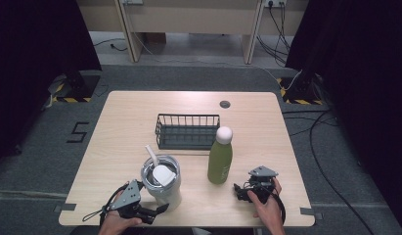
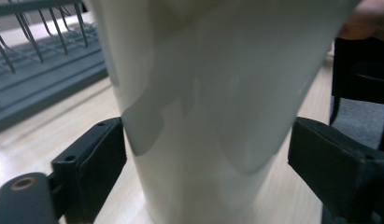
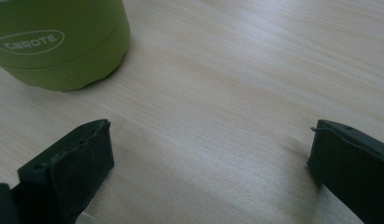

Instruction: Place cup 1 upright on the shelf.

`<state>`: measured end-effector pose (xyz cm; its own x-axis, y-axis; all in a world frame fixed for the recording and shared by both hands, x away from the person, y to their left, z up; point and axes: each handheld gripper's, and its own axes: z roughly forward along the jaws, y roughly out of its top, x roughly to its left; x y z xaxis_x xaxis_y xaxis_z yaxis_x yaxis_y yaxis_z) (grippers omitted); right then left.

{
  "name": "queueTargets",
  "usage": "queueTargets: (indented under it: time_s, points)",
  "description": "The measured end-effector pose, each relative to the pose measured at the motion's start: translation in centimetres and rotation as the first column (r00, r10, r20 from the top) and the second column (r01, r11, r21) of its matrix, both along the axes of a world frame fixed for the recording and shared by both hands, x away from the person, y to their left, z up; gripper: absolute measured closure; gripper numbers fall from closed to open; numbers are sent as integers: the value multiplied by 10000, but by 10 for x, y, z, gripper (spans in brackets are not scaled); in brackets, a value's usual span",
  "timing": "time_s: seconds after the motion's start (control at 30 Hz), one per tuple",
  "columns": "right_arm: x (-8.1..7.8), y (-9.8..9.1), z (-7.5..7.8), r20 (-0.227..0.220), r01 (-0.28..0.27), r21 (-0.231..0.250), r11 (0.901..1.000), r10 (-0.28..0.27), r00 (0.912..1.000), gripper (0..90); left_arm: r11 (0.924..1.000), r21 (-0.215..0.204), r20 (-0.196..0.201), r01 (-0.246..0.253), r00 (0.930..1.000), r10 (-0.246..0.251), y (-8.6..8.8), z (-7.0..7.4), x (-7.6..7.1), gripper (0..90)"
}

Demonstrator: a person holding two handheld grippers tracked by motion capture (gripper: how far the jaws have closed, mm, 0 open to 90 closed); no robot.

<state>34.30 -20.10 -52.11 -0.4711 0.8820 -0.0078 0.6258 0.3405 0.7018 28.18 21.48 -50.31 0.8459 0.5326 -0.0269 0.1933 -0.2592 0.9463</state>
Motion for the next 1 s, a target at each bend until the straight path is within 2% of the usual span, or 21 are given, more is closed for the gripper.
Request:
queueTargets:
  time_s: [0.17, 0.27, 0.33, 0.5, 0.63, 0.73, 0.87, 1.0]
  points:
    - [0, 0, 0, 17, -61, -22, 10000, 61, 10000, 3, 9999, -138, 113, -56, 9999, 57, -4, -1, 2, 103]
    - [0, 0, 0, 17, -76, -20, 10000, 76, 10000, 3, 9995, -298, 241, -124, 9996, 131, -8, -4, 3, 96]
    - [0, 0, 0, 8, -81, -24, 10000, 81, 10000, 3, 9983, -566, 266, -131, 9995, 147, -10, -6, 5, 91]
    - [0, 0, 0, 14, -83, -19, 10000, 83, 10000, 3, 9974, -704, 382, -170, 9991, 197, -14, -9, 7, 89]
    - [0, 0, 0, 15, -105, -23, 9999, 105, 9999, 3, 9942, -1053, 319, -234, 9991, 269, -17, -12, 9, 86]
    - [0, 0, 0, 10, -138, -17, 9999, 138, 9999, 3, 9925, -1179, 470, -323, 9982, 380, -19, -13, 8, 86]
    - [0, 0, 0, 18, -189, -21, 9998, 189, 9998, 3, 9854, -1665, 334, -368, 9985, 429, -21, -15, 10, 85]
    - [0, 1, 0, 9, -186, -10, 9998, 186, 9998, 3, 9836, -1763, 416, -393, 9980, 473, -21, -15, 10, 89]
